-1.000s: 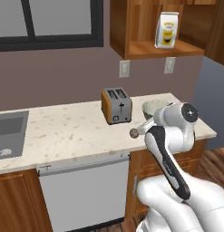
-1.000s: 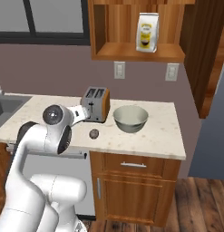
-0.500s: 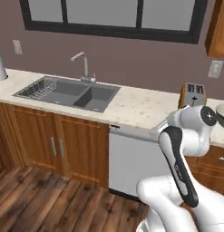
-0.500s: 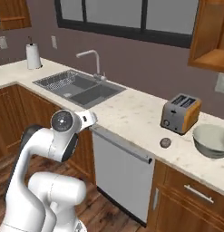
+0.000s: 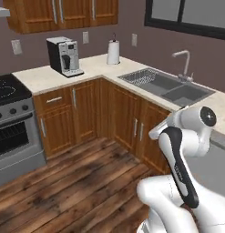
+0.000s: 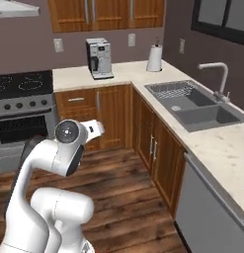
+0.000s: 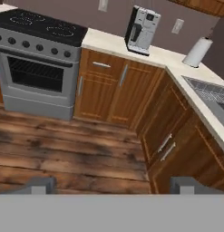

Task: Pick the egg and butter from the fridge and place them by the bowl for mixing.

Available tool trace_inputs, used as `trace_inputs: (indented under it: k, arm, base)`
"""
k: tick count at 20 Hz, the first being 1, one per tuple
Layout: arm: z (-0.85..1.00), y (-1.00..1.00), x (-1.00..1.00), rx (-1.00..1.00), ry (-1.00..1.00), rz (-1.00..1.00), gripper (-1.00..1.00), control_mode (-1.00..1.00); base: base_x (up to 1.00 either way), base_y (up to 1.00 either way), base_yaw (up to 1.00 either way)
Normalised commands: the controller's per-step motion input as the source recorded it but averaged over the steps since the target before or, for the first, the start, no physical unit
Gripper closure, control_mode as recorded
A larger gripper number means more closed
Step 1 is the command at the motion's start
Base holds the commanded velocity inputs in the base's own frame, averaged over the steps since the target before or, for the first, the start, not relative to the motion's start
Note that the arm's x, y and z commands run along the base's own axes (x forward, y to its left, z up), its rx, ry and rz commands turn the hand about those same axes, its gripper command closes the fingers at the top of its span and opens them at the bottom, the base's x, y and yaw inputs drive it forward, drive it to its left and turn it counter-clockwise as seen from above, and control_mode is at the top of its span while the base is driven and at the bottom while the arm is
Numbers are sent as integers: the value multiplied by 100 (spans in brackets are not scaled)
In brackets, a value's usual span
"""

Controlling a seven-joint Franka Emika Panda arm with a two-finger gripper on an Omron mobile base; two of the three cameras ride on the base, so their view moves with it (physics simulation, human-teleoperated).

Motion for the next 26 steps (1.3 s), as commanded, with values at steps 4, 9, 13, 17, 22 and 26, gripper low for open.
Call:
trace_inputs:
  k: [4,9,13,17,22,26]
  arm:
    - [0,0,0,0,0,0,-100,100]
    - [0,0,0,0,0,0,-100,100]
    - [0,0,0,0,0,0,-100,100]
    - [0,0,0,0,0,0,-100,100]
    - [0,0,0,0,0,0,-100,100]
    - [0,0,0,0,0,0,-100,100]
  base:
    - [8,100,46]
    - [47,100,28]
    - [96,100,11]
    - [100,100,0]
    - [26,100,9]
    - [27,100,4]
